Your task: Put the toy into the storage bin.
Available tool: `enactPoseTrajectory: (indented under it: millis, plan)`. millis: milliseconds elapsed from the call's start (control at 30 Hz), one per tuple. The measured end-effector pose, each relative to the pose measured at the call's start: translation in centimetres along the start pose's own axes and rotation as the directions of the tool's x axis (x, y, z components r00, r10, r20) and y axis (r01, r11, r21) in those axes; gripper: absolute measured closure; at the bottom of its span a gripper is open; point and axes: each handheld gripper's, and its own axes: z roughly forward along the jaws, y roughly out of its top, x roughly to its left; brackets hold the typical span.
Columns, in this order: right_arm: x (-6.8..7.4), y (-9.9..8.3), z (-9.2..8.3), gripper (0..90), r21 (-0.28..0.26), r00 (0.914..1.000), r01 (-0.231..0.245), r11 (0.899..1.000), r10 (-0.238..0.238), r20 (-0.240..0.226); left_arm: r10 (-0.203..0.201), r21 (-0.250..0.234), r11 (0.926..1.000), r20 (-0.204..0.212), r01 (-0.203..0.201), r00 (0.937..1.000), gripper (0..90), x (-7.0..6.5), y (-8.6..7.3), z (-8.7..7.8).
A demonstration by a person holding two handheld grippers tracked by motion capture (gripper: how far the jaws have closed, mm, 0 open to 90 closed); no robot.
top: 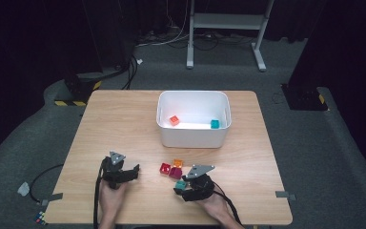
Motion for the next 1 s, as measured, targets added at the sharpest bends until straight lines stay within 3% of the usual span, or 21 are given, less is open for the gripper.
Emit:
enactPoseTrajectory:
  millis: [267, 800, 1000]
  plan:
    - [0.2, -0.2, -0.1, 47.7, 0.004, 0.9989, 0.028, 1.000, -0.028, 0.037, 0.000, 0.000, 1.0000, 0.000, 0.000, 1.0000, 15.2, 0.0, 0.0, 0.0]
    - [0.3, -0.1, -0.4, 48.3, 0.019, 0.9984, 0.034, 0.999, -0.035, 0.046, -0.002, -0.001, 1.0000, 0.000, 0.002, 1.0000, 15.2, 0.0, 0.0, 0.0]
    - [0.2, 0.1, -1.1, 48.3, 0.002, 0.9984, 0.033, 0.999, -0.033, 0.047, 0.000, 0.000, 1.0000, 0.000, 0.000, 1.0000, 15.2, 0.0, 0.0, 0.0]
